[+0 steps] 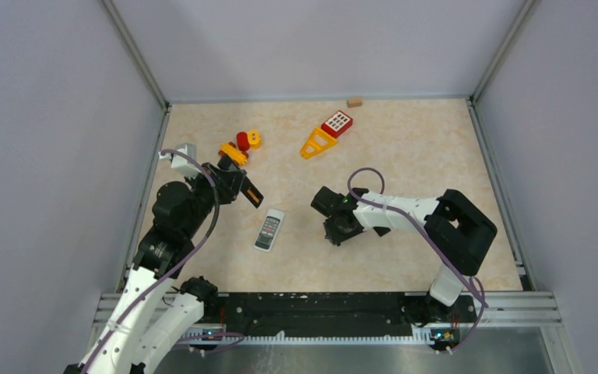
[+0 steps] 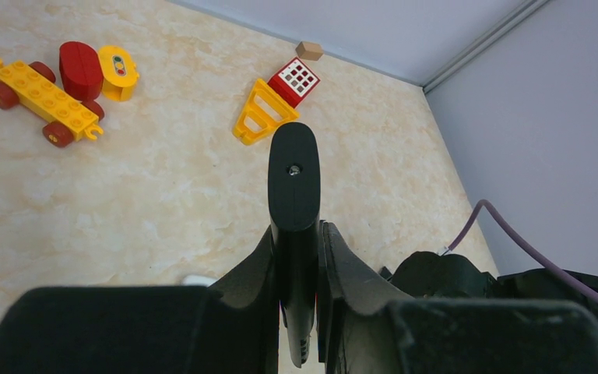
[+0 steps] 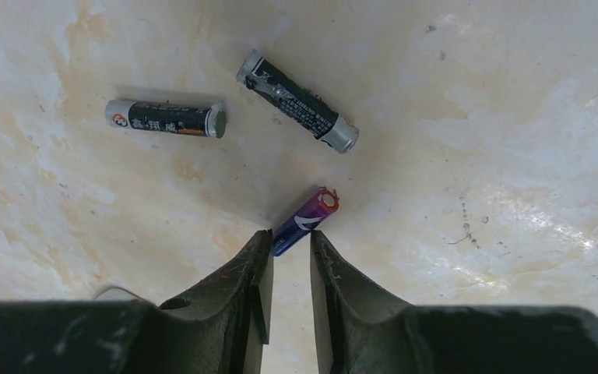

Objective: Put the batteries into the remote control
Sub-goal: Pick up the battery from the center of the board.

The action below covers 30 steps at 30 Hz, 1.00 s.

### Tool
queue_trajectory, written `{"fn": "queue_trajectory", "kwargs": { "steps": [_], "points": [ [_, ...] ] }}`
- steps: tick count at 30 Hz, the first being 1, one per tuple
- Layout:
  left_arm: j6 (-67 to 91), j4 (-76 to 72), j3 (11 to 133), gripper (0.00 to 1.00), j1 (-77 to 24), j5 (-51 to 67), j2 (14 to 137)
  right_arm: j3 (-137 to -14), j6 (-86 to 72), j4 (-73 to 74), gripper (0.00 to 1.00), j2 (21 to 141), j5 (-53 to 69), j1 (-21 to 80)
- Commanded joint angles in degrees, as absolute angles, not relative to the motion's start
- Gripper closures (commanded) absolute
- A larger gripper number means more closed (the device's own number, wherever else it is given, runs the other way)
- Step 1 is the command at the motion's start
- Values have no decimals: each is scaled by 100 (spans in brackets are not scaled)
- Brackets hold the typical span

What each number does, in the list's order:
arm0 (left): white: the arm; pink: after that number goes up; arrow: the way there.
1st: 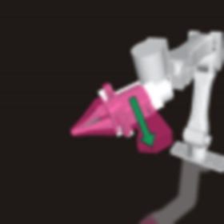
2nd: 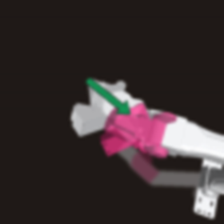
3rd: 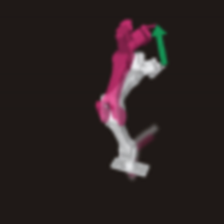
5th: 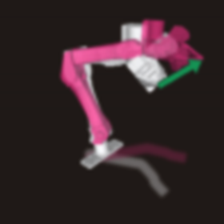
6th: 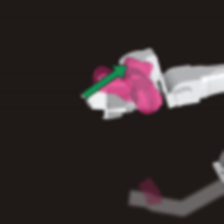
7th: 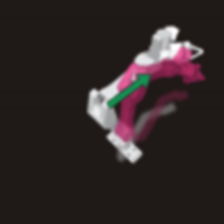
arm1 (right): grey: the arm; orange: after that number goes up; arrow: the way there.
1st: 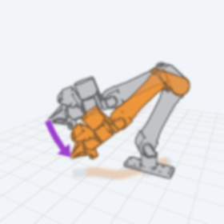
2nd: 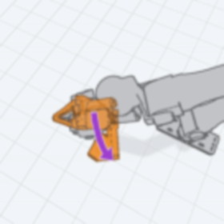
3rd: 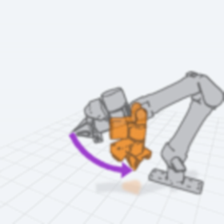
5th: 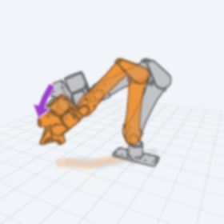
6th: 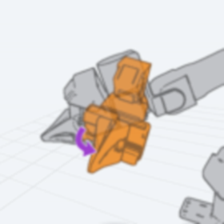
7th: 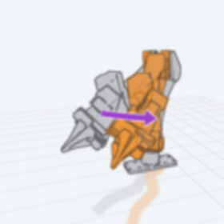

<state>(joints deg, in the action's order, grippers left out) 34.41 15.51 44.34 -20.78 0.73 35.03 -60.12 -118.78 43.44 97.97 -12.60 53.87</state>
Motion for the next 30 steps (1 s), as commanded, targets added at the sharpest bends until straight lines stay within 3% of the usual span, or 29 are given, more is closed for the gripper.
{"fn": "queue_trajectory", "kwargs": {
  "steps": [1,8,14,21,25,30],
  "points": [
    [3351,1247,4352,100,-2063,-177,3471,-6221,-12155,4597,76,9879,-1329,5375],
    [3323,1275,4327,100,-2064,-311,3433,-6150,-12068,4506,78,9976,-1271,5313],
    [3343,1198,4367,100,-2059,-238,3498,-6145,-11853,4572,69,10048,-1169,5241],
    [3451,1176,4334,100,-2057,65,3524,-5930,-11393,4555,95,9868,-1249,5177],
    [3551,1108,4331,100,-2057,567,3632,-5820,-10778,4496,97,9605,-1544,5152],
    [3665,856,4240,100,-2050,985,3867,-5456,-8743,3057,100,9268,-1051,4784]
  ]
}}
